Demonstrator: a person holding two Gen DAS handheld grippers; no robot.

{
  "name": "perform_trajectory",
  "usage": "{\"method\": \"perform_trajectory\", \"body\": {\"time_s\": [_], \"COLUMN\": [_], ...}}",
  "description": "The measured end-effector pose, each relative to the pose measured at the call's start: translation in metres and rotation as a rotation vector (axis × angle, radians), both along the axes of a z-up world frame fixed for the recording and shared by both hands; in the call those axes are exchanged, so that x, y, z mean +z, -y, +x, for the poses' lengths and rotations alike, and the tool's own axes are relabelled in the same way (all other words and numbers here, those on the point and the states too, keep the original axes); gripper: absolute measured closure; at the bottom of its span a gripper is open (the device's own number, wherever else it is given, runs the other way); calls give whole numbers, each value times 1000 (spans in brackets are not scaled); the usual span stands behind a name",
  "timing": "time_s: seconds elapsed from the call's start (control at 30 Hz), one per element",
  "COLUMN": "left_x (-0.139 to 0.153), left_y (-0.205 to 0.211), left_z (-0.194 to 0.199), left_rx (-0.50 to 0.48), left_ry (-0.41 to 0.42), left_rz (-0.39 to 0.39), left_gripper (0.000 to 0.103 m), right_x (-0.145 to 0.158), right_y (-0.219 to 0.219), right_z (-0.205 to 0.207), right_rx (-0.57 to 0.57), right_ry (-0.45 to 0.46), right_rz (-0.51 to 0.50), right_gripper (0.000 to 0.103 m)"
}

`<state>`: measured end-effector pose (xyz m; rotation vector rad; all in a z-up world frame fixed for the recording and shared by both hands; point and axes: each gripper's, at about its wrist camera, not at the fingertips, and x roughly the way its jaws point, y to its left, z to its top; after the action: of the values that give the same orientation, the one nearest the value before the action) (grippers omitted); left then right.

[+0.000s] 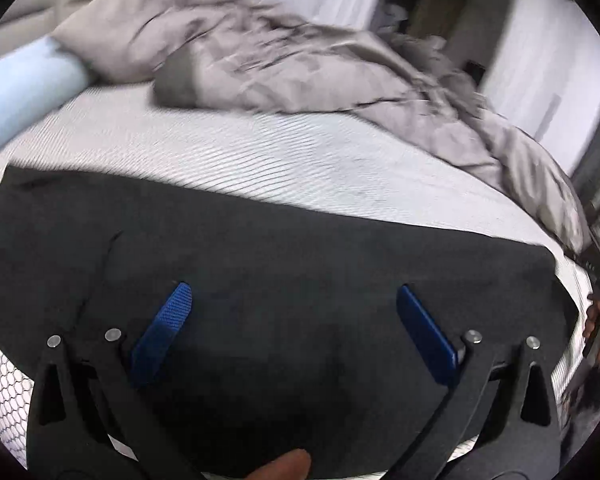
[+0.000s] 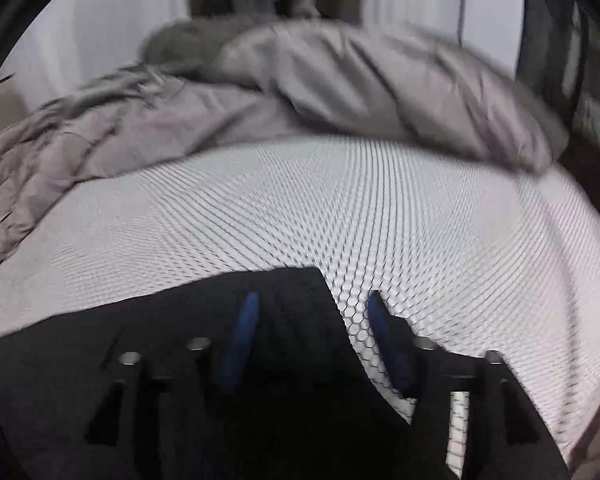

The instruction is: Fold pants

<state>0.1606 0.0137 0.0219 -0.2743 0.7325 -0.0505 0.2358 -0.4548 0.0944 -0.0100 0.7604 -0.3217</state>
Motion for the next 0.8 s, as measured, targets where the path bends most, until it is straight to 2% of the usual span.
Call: {"method": "perform_trajectory", "body": {"time_s": [0.07, 0.13, 0.23, 0.3, 0.37, 0.43, 0.5, 0.57, 0.7, 0.8], "left_x": [5, 2, -8, -22, -35, -44, -51, -53, -55, -54], "left_y": [31, 73, 118, 144, 162, 169, 164, 162, 154, 150], "left_z": [-3, -1, 6, 11, 15, 18, 23, 23, 24, 25], "left_rx": [-89, -205, -344, -414, -450, -448, -428, -428, -417, -412], "left_ry": [19, 16, -22, -88, -132, -146, -179, -177, -177, -171], "left_rz": [23, 46, 30, 15, 61, 138, 127, 113, 124, 130], "left_gripper": [1, 1, 1, 1, 1, 1, 1, 1, 1, 1], "right_x": [9, 3, -18, -32, -52, -73, -83, -80, -69, -62], "right_y": [-23, -46, -89, -122, -152, -166, -159, -129, -53, -21], "right_z": [-31, -55, -59, -58, -53, -47, -44, -51, -62, -60], "right_rx": [114, 233, 420, 534, 584, 586, 597, 569, 327, 222], "right_ry": [47, 61, -26, -72, -134, -201, -240, -249, -239, -222], "right_rz": [-46, -16, 95, 84, 31, -47, -83, -71, -200, -145], "right_gripper": [9, 8, 8, 9, 9, 9, 9, 8, 9, 8]}}
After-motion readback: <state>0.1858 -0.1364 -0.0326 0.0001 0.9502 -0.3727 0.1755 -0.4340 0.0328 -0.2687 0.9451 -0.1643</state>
